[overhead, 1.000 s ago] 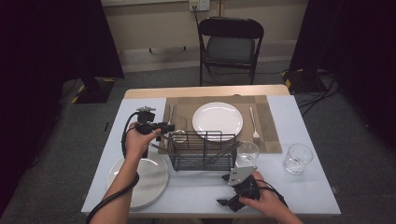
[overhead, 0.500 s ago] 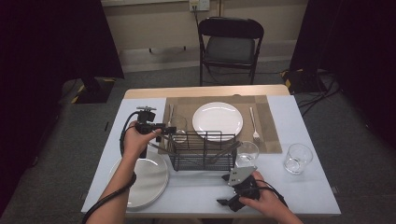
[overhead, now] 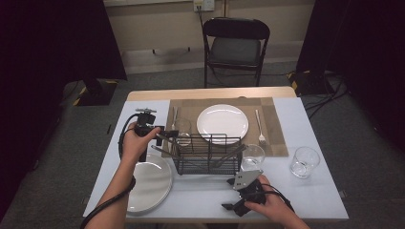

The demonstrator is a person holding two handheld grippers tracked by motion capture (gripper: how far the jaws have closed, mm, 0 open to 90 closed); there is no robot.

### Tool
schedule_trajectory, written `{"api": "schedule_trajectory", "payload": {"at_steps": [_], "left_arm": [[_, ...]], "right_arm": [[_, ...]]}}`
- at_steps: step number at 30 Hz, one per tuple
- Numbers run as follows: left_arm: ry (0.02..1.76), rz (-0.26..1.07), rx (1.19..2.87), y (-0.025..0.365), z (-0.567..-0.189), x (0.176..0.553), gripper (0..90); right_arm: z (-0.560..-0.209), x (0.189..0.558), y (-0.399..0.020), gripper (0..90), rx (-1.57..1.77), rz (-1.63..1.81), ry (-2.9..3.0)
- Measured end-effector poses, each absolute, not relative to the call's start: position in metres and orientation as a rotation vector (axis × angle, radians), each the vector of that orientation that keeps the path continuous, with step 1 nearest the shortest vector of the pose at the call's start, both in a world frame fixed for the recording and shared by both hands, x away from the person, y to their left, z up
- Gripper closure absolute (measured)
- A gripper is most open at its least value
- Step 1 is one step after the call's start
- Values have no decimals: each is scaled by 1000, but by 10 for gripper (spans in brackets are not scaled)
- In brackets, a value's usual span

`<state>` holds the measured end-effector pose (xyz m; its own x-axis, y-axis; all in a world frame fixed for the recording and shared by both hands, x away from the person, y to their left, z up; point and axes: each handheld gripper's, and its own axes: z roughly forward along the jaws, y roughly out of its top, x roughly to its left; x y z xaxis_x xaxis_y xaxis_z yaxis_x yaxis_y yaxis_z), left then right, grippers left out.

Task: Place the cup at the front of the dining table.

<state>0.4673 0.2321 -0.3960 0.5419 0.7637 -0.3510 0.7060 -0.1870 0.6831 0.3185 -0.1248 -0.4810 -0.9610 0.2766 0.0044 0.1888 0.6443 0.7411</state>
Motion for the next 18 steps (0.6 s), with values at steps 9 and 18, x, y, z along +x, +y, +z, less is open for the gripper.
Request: {"api": "schedule_trajectory", "payload": {"at_steps": [9, 18], "left_arm": [[1193, 105, 1933, 237, -393, 462, 173], [1190, 121, 1935, 246, -390, 455, 174]], "right_arm": [[-481, 319, -125, 161, 388, 1220, 2748], [-481, 318, -125, 161, 389, 1219, 2747]]}}
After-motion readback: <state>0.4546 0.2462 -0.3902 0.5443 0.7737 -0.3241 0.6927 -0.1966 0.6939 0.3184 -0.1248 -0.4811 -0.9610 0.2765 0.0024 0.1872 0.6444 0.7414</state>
